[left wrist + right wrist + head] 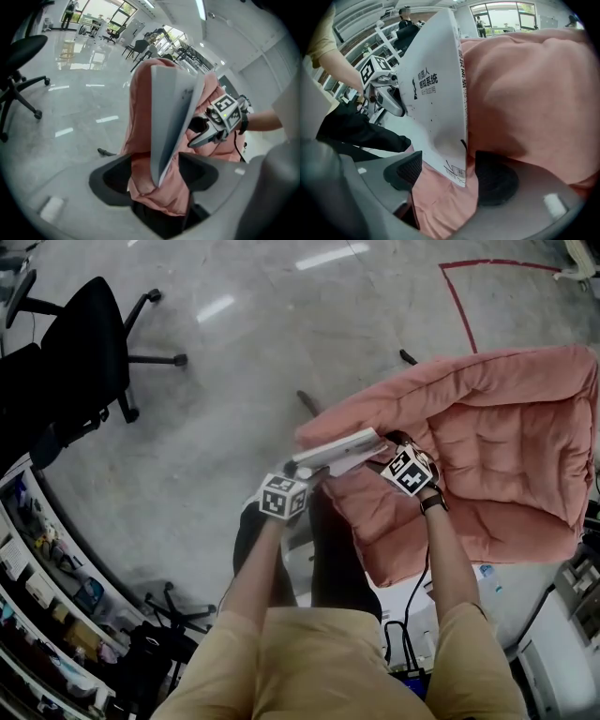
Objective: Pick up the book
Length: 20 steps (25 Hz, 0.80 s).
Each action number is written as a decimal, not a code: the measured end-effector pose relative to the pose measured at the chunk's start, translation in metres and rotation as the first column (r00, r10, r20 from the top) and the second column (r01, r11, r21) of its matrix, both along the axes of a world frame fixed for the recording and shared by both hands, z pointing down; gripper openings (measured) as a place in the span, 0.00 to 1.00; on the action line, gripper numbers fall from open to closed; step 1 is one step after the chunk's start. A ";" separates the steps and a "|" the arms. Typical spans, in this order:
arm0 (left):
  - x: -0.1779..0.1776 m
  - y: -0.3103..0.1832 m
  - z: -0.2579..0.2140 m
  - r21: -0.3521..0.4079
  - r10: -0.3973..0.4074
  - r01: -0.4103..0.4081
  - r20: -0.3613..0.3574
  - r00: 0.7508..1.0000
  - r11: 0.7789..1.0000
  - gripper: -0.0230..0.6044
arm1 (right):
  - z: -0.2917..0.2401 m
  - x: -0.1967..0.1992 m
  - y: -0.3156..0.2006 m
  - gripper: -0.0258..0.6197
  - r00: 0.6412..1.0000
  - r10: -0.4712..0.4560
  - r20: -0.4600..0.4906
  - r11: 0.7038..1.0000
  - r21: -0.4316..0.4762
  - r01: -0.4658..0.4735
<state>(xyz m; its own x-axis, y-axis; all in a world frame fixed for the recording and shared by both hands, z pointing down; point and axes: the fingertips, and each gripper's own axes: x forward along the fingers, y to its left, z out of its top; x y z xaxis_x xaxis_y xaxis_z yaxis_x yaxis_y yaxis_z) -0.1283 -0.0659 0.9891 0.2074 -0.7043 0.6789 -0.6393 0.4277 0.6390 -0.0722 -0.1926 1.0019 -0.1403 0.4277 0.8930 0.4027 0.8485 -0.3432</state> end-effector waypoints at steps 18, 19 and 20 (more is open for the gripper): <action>0.035 -0.001 -0.022 -0.026 0.196 -0.195 0.053 0.979 0.981 0.12 | -0.019 0.032 0.014 0.18 0.977 0.209 0.041 0.978 -0.017 -0.208; 0.038 0.001 -0.025 -0.031 0.209 -0.208 0.053 0.976 0.978 0.12 | -0.021 0.037 0.017 0.18 0.970 0.240 0.029 0.971 -0.027 -0.239; 0.040 0.003 -0.028 -0.036 0.222 -0.220 0.053 0.974 0.975 0.11 | -0.024 0.042 0.020 0.18 0.961 0.277 0.021 0.960 -0.038 -0.276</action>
